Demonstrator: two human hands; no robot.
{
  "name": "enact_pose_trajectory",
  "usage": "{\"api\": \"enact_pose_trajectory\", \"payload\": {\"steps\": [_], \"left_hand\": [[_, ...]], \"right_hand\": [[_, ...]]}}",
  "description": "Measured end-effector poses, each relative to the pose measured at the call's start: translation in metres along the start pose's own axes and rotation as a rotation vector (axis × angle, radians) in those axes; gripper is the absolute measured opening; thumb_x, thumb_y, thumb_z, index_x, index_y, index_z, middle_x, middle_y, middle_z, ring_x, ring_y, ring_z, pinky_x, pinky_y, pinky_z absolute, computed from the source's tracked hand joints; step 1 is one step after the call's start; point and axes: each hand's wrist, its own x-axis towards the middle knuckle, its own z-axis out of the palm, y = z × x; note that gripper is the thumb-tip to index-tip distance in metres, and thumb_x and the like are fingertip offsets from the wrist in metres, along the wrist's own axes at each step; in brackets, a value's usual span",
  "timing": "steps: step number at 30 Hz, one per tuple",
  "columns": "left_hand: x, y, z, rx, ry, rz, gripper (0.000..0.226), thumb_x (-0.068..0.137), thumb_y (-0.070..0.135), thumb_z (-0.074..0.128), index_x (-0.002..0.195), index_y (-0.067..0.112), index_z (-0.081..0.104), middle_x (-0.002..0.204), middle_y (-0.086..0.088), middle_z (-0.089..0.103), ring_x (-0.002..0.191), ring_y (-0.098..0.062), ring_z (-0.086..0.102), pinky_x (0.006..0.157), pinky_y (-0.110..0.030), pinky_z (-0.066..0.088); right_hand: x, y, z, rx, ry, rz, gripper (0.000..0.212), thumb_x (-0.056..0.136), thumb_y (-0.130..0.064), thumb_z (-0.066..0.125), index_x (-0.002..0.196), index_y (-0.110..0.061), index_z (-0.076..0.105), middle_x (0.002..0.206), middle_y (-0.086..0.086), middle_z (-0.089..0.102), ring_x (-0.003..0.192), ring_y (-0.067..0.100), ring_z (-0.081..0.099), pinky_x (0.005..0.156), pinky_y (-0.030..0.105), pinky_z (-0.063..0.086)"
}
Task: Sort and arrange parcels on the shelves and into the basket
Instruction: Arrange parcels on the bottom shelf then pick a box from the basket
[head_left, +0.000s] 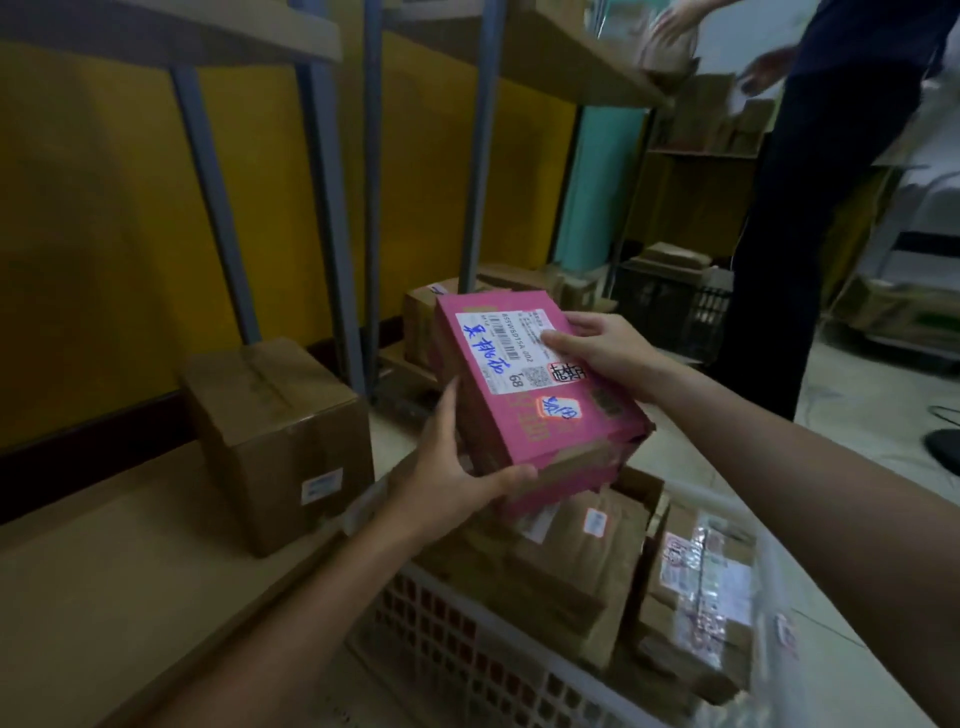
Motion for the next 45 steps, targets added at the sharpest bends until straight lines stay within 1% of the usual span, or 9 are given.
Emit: {"api": "enact_pose_trajectory", "payload": {"steps": [3, 7, 11, 21, 24, 28, 35, 40, 45], "left_hand": [[0.017, 0.009, 0.026, 0.089, 0.032, -0.105, 0.134, 0.041, 0.075, 0.068, 0.142, 0.038, -0.012, 0.155, 0.003, 0.006, 0.141, -0.021, 0.017, 0.110, -0.054, 0.026], [0.045, 0.017, 0.046, 0.060, 0.055, -0.189, 0.117, 0.060, 0.074, 0.053, 0.145, 0.028, -0.013, 0.155, -0.001, 0.007, 0.141, -0.025, 0.014, 0.113, -0.051, 0.020], [0.052, -0.007, 0.045, 0.429, -0.098, -0.284, 0.082, 0.083, 0.069, 0.033, 0.146, 0.031, -0.003, 0.157, 0.000, 0.004, 0.143, -0.021, -0.002, 0.114, -0.053, 0.011], [0.049, -0.022, 0.005, 0.467, 0.145, -0.195, 0.054, 0.093, 0.046, 0.040, 0.141, 0.023, 0.033, 0.148, 0.000, 0.033, 0.137, -0.018, 0.026, 0.111, -0.036, 0.024], [0.037, -0.025, -0.027, 0.494, 0.334, -0.087, 0.039, 0.093, 0.029, 0.047, 0.129, 0.014, 0.050, 0.137, -0.004, 0.048, 0.127, -0.019, 0.040, 0.100, -0.025, 0.029], [0.009, -0.050, -0.086, 0.565, 0.523, -0.086, 0.032, 0.091, 0.019, 0.052, 0.122, 0.014, 0.058, 0.133, -0.006, 0.051, 0.123, -0.021, 0.043, 0.103, -0.032, 0.033], [-0.029, -0.106, -0.162, 0.509, 0.537, -0.450, 0.057, 0.087, 0.036, 0.057, 0.138, 0.034, 0.033, 0.150, -0.003, 0.021, 0.135, -0.024, 0.028, 0.102, -0.032, 0.032], [-0.049, -0.138, -0.179, 0.184, 0.465, -0.478, 0.070, 0.085, 0.032, 0.060, 0.140, 0.047, 0.019, 0.151, 0.005, 0.025, 0.135, -0.019, 0.028, 0.090, -0.027, 0.032], [-0.049, -0.163, -0.202, -0.035, 0.576, -0.440, 0.110, 0.074, 0.019, 0.074, 0.142, 0.041, -0.009, 0.155, 0.004, 0.008, 0.135, -0.015, 0.021, 0.101, -0.031, 0.031]], "right_hand": [[0.027, -0.003, -0.009, -0.286, 0.080, -0.055, 0.055, 0.084, -0.035, 0.066, 0.135, -0.020, 0.049, 0.121, 0.003, 0.063, 0.087, 0.009, 0.060, 0.076, 0.022, 0.046], [0.057, -0.011, -0.007, -0.468, 0.112, -0.131, 0.048, 0.090, -0.035, 0.059, 0.136, -0.032, 0.046, 0.132, 0.008, 0.055, 0.088, 0.012, 0.057, 0.069, 0.021, 0.045], [0.068, 0.021, 0.010, -0.858, -0.193, 0.020, 0.050, 0.095, -0.052, 0.036, 0.142, -0.038, 0.033, 0.146, 0.010, 0.039, 0.127, 0.028, 0.043, 0.102, 0.042, 0.034], [0.063, 0.006, 0.044, -0.565, 0.169, -0.437, 0.051, 0.092, -0.029, 0.053, 0.140, -0.017, 0.042, 0.141, 0.007, 0.049, 0.132, 0.023, 0.043, 0.111, 0.040, 0.030], [0.050, -0.018, 0.076, -0.430, 0.178, -0.613, 0.046, 0.090, -0.017, 0.056, 0.135, -0.011, 0.048, 0.137, 0.008, 0.053, 0.126, 0.020, 0.048, 0.098, 0.019, 0.030], [0.040, -0.030, 0.138, -0.383, 0.039, -0.674, 0.043, 0.088, -0.012, 0.057, 0.130, -0.011, 0.052, 0.131, 0.010, 0.057, 0.119, 0.021, 0.053, 0.097, 0.028, 0.041], [0.066, -0.007, 0.240, -0.432, -0.191, -0.390, 0.064, 0.086, -0.026, 0.063, 0.143, -0.021, 0.034, 0.143, 0.012, 0.039, 0.129, 0.028, 0.041, 0.105, 0.038, 0.037], [0.087, 0.031, 0.277, 0.055, -0.201, 0.010, 0.077, 0.077, -0.015, 0.073, 0.142, -0.029, 0.032, 0.143, 0.009, 0.041, 0.127, 0.030, 0.043, 0.100, 0.044, 0.045], [0.090, 0.029, 0.323, -0.052, -0.245, -0.238, 0.044, 0.080, -0.013, 0.070, 0.114, -0.029, 0.047, 0.122, 0.000, 0.055, 0.105, 0.016, 0.057, 0.066, 0.018, 0.046]]}}
